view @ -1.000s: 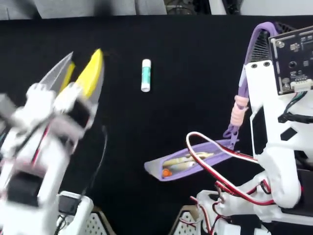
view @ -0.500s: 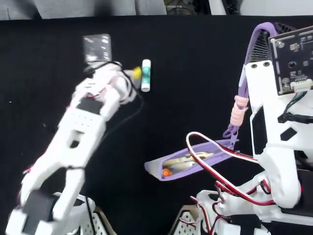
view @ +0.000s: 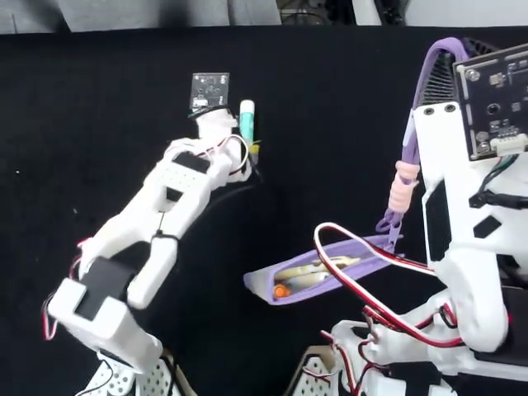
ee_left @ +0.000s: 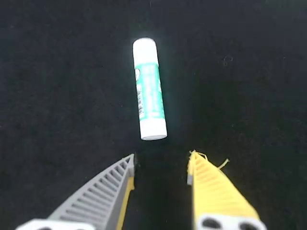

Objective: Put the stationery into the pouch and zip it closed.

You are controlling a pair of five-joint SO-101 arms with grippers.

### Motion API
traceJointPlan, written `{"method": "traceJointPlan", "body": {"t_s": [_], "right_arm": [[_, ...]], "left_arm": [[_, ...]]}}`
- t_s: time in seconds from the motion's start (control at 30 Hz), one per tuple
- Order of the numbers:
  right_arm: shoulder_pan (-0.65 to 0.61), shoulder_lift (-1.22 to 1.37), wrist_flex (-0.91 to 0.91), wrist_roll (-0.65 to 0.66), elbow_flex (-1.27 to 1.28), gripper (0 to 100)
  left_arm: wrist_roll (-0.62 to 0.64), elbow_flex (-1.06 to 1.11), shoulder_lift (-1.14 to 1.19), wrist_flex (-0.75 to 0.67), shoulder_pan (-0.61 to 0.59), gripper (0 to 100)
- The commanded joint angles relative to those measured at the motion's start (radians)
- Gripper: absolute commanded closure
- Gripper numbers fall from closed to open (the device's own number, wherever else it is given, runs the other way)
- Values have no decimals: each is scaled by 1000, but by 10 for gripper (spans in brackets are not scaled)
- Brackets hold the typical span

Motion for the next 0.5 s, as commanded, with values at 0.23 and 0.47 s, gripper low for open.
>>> {"method": "traceJointPlan", "body": {"t_s": [0.23,0.47], "right_arm": [[-14,5,2,8,-25,985],[-14,5,2,8,-25,985]], "left_arm": [[3,-186,144,-14,5,812],[8,-239,203,-17,5,812]]}}
